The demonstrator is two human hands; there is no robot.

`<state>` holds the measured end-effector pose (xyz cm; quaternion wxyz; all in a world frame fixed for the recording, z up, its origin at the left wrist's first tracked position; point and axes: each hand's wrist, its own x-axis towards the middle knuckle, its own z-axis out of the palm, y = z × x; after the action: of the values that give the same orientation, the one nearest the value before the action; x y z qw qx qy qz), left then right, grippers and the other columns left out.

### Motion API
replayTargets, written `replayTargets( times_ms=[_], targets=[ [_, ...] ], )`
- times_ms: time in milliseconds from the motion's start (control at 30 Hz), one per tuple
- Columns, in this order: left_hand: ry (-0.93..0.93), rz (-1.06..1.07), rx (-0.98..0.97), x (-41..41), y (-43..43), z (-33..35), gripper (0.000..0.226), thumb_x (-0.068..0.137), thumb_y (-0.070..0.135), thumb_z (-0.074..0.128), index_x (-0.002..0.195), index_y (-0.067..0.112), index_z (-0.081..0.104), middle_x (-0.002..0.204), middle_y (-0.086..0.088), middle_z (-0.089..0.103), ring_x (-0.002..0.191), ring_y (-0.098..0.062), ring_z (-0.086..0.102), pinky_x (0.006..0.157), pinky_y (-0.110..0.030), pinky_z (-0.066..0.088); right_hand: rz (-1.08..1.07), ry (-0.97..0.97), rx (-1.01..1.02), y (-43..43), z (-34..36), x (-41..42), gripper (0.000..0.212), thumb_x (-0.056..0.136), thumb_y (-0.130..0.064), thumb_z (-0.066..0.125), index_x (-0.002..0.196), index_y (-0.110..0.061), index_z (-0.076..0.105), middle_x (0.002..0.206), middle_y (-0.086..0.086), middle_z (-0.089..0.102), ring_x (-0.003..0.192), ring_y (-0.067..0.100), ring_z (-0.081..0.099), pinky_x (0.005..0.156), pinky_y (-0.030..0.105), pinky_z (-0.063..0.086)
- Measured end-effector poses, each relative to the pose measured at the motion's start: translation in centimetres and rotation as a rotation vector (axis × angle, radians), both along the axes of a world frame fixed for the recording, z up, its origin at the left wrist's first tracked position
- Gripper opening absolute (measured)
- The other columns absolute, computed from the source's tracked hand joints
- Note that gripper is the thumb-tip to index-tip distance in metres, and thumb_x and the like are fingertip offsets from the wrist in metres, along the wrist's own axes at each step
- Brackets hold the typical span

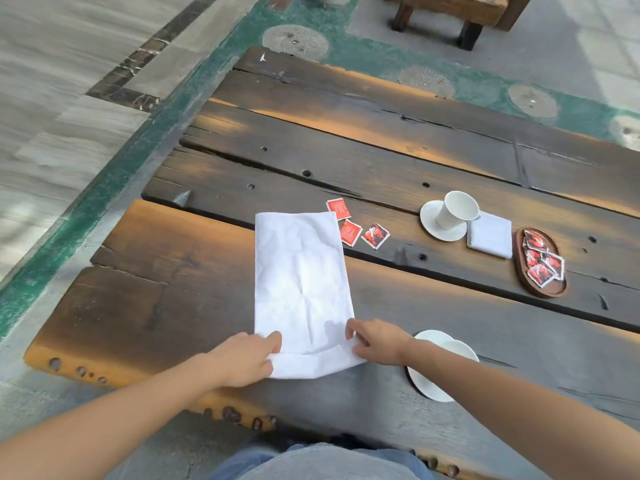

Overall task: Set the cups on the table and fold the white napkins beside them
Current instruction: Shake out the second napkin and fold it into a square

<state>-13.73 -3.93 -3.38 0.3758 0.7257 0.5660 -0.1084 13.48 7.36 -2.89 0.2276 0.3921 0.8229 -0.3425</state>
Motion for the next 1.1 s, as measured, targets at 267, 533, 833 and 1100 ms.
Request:
replayTargets(
  times_ms=[267, 533, 833, 1100],
  targets=[
    [-0.084, 0.21, 0.072, -5.3, 8.2, 7.4, 0.018, 0.076, 0.032, 0.072, 0.092, 0.025, 0.068, 0.07, 0.009, 0.055, 0.068, -0.007, 0.052, 0.059, -0.023, 0.038, -0.358, 0.373, 0.123, 7.4, 6.3, -4.0, 0.038, 0.087, -0.024, 0.066, 0.055, -0.017, 0.047, 0.052, -0.004, 0.058, 0.049, 0.006, 0.052, 0.057, 0.027, 0.039],
    [-0.101, 0.637, 1.081, -10.4, 18.0, 24.7, 0.02, 0.081, 0.039, 0.067, 0.084, 0.02, 0.072, 0.073, -0.005, 0.067, 0.074, -0.027, 0.062, 0.067, -0.039, 0.049, -0.708, 1.088, 0.48, 16.7, 23.1, -10.5, 0.03, 0.092, -0.018, 0.059, 0.064, -0.017, 0.048, 0.066, 0.003, 0.059, 0.071, 0.019, 0.07, 0.058, 0.029, 0.054],
    [-0.481, 0.493, 0.868, -11.0, 15.4, 31.6, 0.005, 0.084, 0.02, 0.069, 0.083, 0.014, 0.07, 0.064, 0.019, 0.068, 0.056, 0.011, 0.055, 0.055, 0.0, 0.039, -0.539, 1.225, 0.499, 15.2, 29.0, -9.0, 0.019, 0.093, -0.018, 0.057, 0.081, -0.003, 0.058, 0.075, 0.005, 0.054, 0.072, 0.011, 0.051, 0.07, 0.03, 0.046],
    [-0.445, 0.398, 0.173, -10.4, 10.9, 22.9, 0.011, 0.089, 0.019, 0.063, 0.078, 0.019, 0.065, 0.069, 0.011, 0.064, 0.068, -0.009, 0.053, 0.068, -0.021, 0.039, -0.441, 0.748, -0.164, 11.6, 20.6, -4.4, 0.013, 0.089, -0.023, 0.063, 0.078, -0.015, 0.063, 0.074, -0.002, 0.061, 0.077, 0.015, 0.059, 0.088, 0.039, 0.053]
  ],
)
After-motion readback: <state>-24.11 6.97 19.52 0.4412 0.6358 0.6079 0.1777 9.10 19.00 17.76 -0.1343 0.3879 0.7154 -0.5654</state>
